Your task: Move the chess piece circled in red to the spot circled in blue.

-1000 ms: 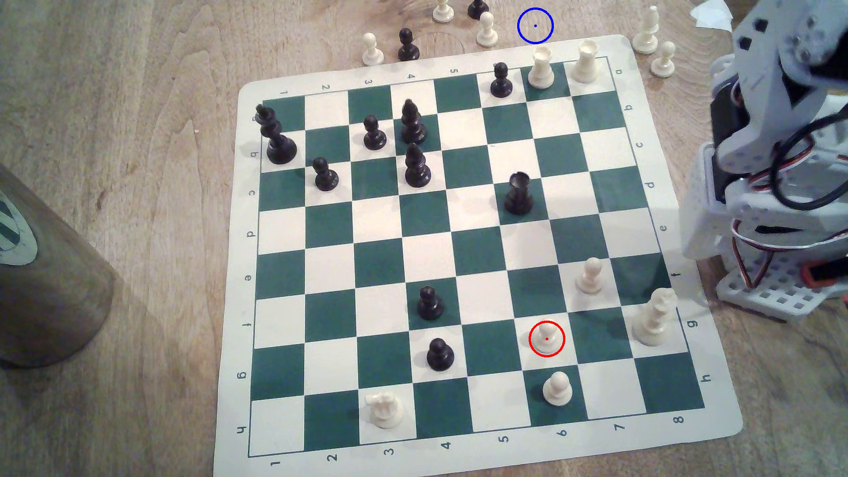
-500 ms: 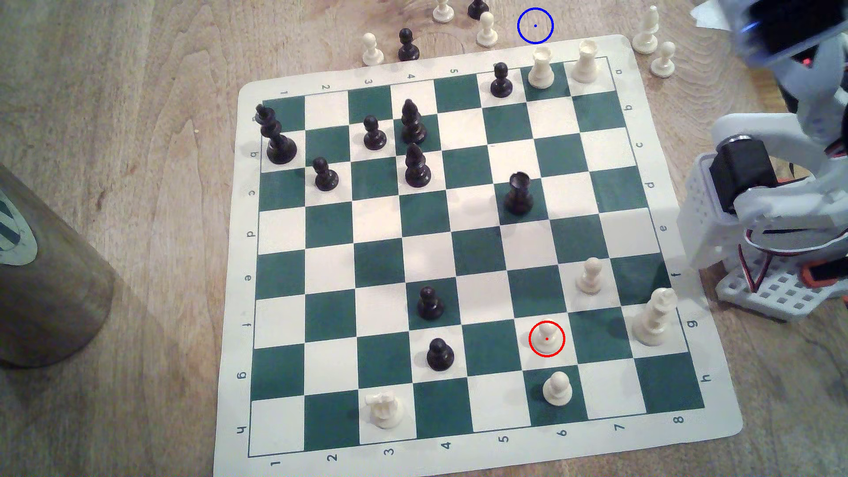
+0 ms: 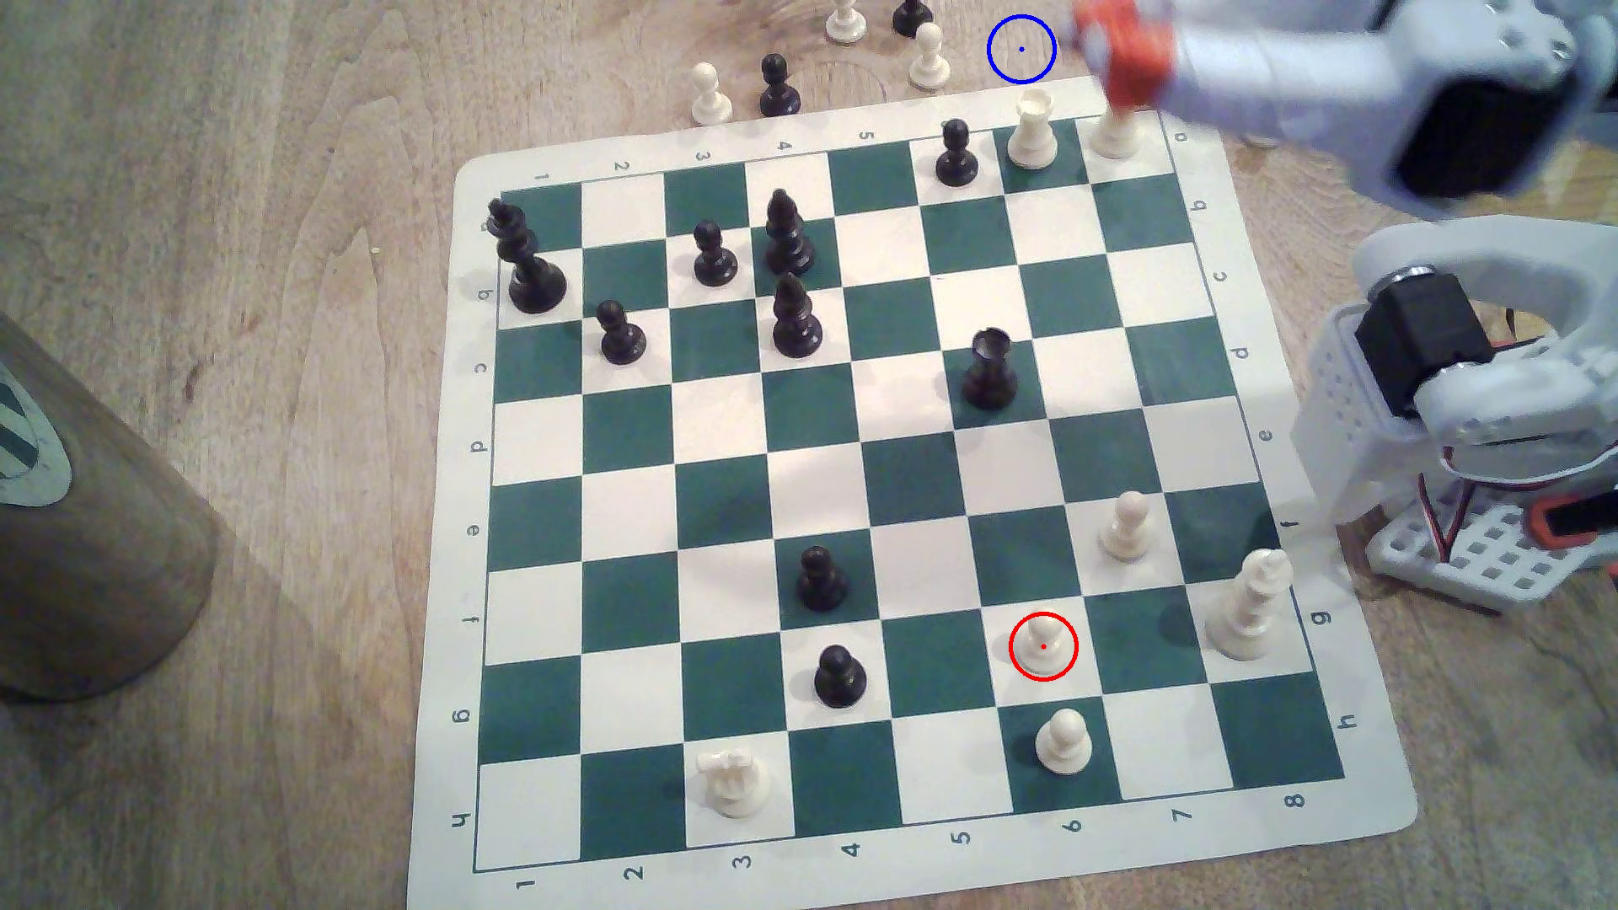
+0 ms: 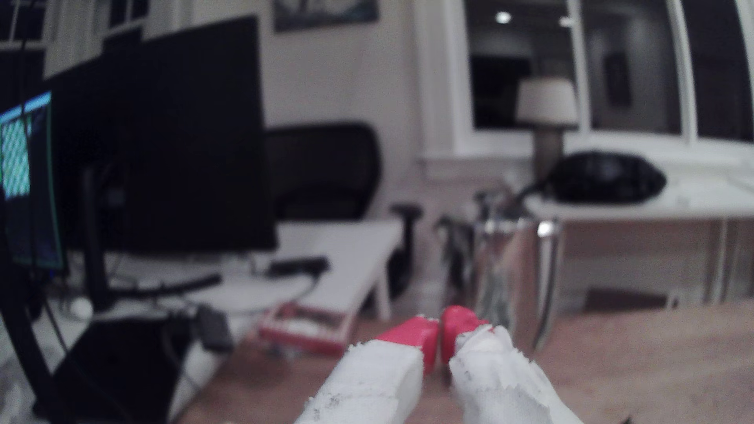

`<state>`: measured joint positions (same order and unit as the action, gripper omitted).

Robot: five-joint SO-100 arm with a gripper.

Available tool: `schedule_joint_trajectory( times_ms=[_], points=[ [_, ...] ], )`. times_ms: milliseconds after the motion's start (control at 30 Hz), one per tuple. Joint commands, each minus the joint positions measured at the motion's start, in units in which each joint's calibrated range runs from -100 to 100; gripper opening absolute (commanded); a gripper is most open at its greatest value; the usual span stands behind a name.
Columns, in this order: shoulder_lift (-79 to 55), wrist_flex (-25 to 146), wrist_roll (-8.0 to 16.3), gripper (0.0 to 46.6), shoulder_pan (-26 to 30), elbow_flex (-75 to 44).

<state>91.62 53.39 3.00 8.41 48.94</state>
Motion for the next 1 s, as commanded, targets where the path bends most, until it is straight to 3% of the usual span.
schedule_joint_trajectory(
  times_ms=[0, 100, 300, 500, 567, 667, 967],
  points=[
    [-9.19, 18.36, 5.62, 0.2, 3.21, -9.59],
    [-14.2, 28.51, 9.57, 0.2, 3.68, -10.95],
    [-18.36, 34.57, 10.65, 0.6, 7.04, -10.95],
    [-29.23, 32.36, 13.92, 8.4, 7.51, -10.59],
    [-33.81, 29.5, 14.31, 13.9, 7.28, -10.41],
    [-39.75, 28.6, 14.6, 16.4, 8.29, -11.77],
    [-52.23, 20.32, 13.82, 13.1, 8.29, -4.33]
  ],
)
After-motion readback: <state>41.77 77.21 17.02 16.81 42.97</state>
